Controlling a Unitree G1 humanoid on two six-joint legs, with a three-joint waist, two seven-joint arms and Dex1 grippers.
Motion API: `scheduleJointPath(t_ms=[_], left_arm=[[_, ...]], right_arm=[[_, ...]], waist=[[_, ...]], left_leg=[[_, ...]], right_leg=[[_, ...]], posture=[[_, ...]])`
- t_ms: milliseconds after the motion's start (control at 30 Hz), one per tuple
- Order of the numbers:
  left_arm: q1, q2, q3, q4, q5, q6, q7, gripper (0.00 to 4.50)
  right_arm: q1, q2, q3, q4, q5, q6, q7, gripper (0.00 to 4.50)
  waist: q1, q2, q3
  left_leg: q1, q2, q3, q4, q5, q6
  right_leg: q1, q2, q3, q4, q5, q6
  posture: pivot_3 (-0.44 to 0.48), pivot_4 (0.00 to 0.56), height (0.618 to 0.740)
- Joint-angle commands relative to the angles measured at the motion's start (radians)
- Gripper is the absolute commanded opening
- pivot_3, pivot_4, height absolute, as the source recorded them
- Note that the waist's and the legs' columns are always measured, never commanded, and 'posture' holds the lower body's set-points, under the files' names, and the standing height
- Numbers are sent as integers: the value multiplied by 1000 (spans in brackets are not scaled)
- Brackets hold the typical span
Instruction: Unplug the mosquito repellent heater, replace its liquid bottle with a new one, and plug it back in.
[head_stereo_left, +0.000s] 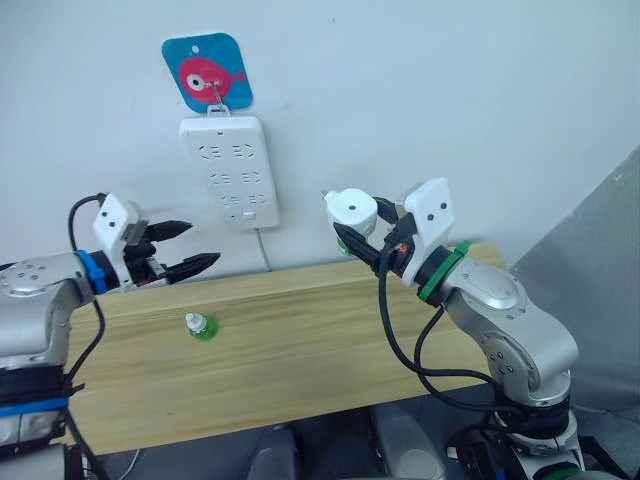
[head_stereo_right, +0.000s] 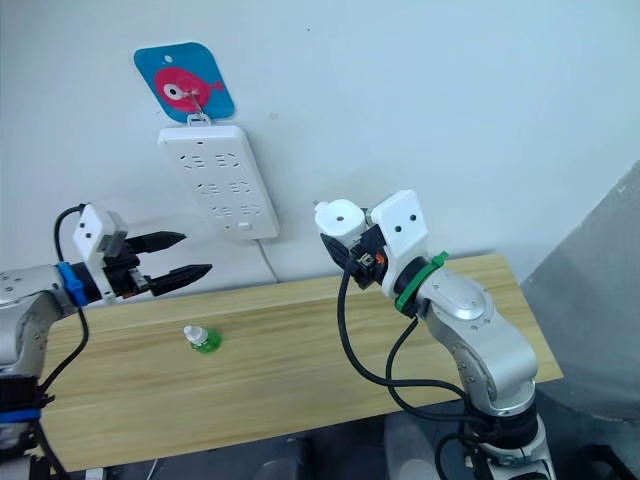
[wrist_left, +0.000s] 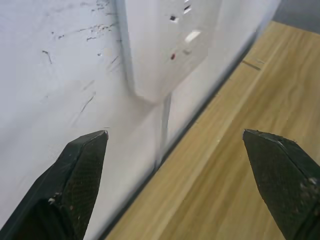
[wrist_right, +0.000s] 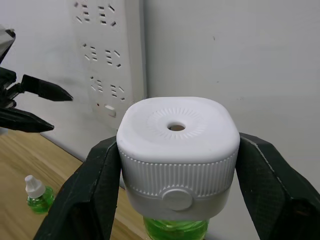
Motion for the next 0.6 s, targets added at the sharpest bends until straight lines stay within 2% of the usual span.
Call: scheduleJointPath(t_ms=[33,167,300,400,467,600], left_arm=[[145,-26,61,-357,-151,139,57,4500],[189,-79,45,-555,-280,259,164,4500],[86,-195,-20,-590,-310,296,338,4500],[4,-303,-81,-594,-325,315,459,4500],[-11,-336,-104,-602,-336,327,492,4500],[27,-342,-157,-634,-369,332,457,4500]], right_arm=[[4,29,-121,-50,98,10,-7,2938],[3,90,-199,-63,203,62,-47,2938],[2,171,-263,-72,314,120,-124,2938],[3,246,-305,-79,404,153,-208,2938],[0,268,-319,-79,447,163,-248,2938],[0,317,-331,-85,560,186,-333,2938]], waist=[[5,0,0],[30,0,-1],[55,3,-3],[54,3,-4],[51,3,-5],[37,5,-6]], left_leg=[[0,3,0,0,0,0],[-1,6,1,0,0,0],[2,11,1,1,2,-3],[1,11,1,5,2,-3],[1,12,2,6,2,-3],[1,13,3,6,2,-3]], right_leg=[[0,-1,1,0,0,0],[0,0,0,0,0,-1],[1,9,-2,1,3,-5],[2,16,-1,0,6,-7],[2,18,-1,1,7,-8],[1,19,1,1,7,-8]], posture=[[-154,151,740],[-152,149,740],[-161,147,740],[-175,144,740],[-184,146,740],[-192,141,740]])
